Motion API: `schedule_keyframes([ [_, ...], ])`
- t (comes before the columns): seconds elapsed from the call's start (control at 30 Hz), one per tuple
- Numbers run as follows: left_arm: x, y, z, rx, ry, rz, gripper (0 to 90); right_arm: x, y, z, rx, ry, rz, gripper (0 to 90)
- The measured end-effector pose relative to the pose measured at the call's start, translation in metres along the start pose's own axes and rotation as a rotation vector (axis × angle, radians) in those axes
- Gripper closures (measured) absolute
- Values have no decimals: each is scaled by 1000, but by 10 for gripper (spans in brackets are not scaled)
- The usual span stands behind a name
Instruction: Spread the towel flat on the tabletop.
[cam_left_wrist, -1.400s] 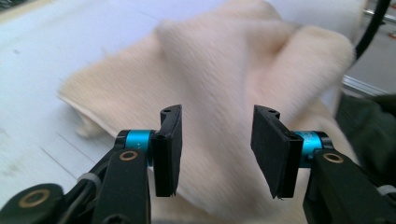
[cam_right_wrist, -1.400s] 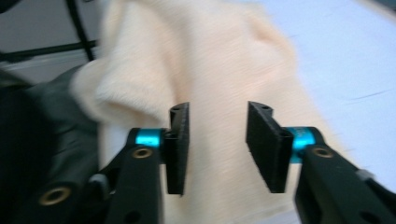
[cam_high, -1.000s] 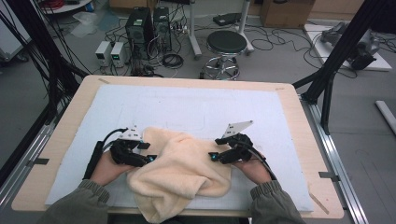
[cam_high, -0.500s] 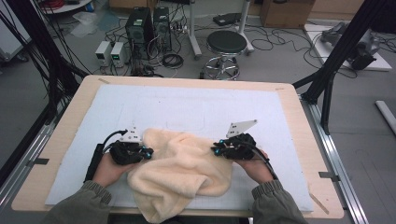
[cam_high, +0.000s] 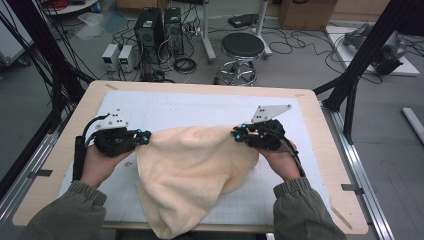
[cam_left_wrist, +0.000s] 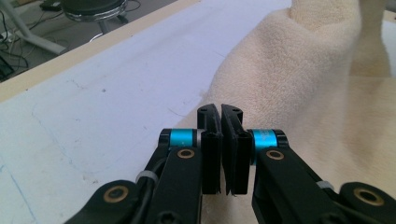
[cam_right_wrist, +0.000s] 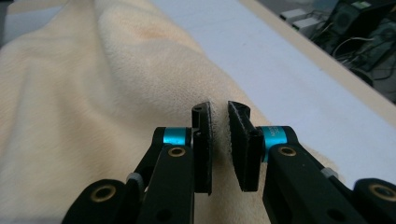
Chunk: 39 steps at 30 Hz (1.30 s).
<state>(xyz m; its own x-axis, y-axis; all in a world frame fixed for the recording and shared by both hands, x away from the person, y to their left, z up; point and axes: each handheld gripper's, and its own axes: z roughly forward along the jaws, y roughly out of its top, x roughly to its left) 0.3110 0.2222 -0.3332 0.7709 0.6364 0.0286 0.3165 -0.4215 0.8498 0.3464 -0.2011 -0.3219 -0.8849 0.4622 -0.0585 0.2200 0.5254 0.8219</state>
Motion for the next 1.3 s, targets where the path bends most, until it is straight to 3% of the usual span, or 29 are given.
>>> schedule_keyframes([
  [0.03, -6, -7, -3, 13, -9, 13, 861, 16, -8, -3, 30, 28, -32, 800],
  [0.07, -12, -15, -6, 29, -20, 22, 861, 16, -8, -3, 30, 28, -32, 800],
  [0.17, -33, -49, -10, 89, -78, 21, 862, 45, -36, -2, 105, 96, -48, 801],
  [0.27, -53, -78, -11, 134, -135, 2, 862, 66, -64, 3, 143, 154, -22, 802],
  [0.37, -64, -90, -14, 160, -177, -5, 857, 81, -85, 10, 171, 211, -4, 766],
  [0.43, -63, -86, -18, 149, -189, -4, 834, 84, -88, 9, 160, 211, -5, 717],
  [0.53, -55, -69, -24, 102, -176, 6, 755, 83, -77, -3, 108, 239, 12, 638],
  [0.63, -44, -47, -20, 54, -151, 17, 661, 75, -61, -15, 64, 204, -15, 621],
  [0.73, -33, -27, 0, 49, -137, 38, 566, 59, -49, -15, 46, 165, -41, 602],
  [0.8, -25, -20, 18, 46, -130, 13, 501, 45, -47, -6, 65, 150, -32, 550],
  [0.83, -22, -17, 27, 45, -135, -2, 468, 39, -49, 1, 75, 166, -6, 514],
  [0.9, -18, -17, 43, 59, -131, 10, 417, 32, -55, 16, 117, 204, 41, 465],
  [1.0, -16, -24, 64, 153, -156, -8, 363, 34, -69, 32, 162, 260, 71, 464],
  [1.03, -16, -28, 69, 199, -198, -13, 398, 36, -74, 33, 174, 282, 81, 526],
  [1.07, -18, -31, 72, 244, -245, -1, 518, 39, -79, 33, 168, 294, 80, 561],
  [1.13, -29, -42, 71, 264, -271, 38, 681, 48, -86, 27, 150, 277, 58, 657],
  [1.2, -38, -53, 66, 266, -290, 64, 810, 56, -93, 19, 142, 269, 41, 725],
  [1.3, -46, -70, 50, 210, -284, 24, 883, 68, -105, 12, 144, 260, 24, 786],
])
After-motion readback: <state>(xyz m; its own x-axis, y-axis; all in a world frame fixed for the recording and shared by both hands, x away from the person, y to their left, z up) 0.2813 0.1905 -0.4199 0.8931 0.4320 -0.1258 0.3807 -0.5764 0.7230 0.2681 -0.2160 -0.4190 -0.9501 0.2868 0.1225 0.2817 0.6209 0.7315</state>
